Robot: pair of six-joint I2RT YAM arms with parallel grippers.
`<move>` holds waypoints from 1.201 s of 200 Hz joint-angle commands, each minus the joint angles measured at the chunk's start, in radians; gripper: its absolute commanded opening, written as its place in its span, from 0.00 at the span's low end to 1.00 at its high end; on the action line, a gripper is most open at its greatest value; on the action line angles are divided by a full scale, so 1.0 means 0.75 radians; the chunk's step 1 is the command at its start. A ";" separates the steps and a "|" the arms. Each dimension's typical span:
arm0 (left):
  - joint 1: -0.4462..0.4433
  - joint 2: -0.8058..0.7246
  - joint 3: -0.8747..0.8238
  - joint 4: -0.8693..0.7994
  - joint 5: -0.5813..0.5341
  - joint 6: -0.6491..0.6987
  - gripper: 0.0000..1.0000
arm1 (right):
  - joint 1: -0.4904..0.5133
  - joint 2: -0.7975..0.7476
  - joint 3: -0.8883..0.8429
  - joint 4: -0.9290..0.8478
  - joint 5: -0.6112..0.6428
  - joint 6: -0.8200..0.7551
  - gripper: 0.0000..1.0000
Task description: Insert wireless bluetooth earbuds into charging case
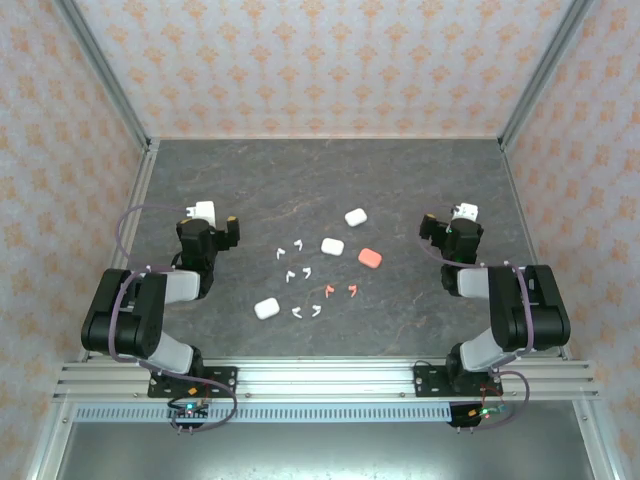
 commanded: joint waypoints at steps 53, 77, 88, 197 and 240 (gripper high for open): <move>-0.002 -0.002 0.015 -0.015 -0.001 -0.012 1.00 | 0.005 0.001 0.009 0.002 0.024 0.009 0.99; -0.003 -0.002 0.018 -0.017 -0.001 -0.012 1.00 | 0.004 0.002 0.008 0.002 0.019 0.011 0.99; -0.002 -0.002 0.016 -0.015 -0.002 -0.011 1.00 | 0.000 0.000 0.007 0.002 0.010 0.015 0.99; -0.134 -0.462 0.481 -0.974 -0.011 -0.466 1.00 | -0.002 -0.491 0.303 -0.904 -0.265 0.092 0.99; -0.323 -0.482 0.547 -1.178 0.128 -0.683 1.00 | 0.188 -0.485 0.420 -1.166 -0.494 0.182 0.98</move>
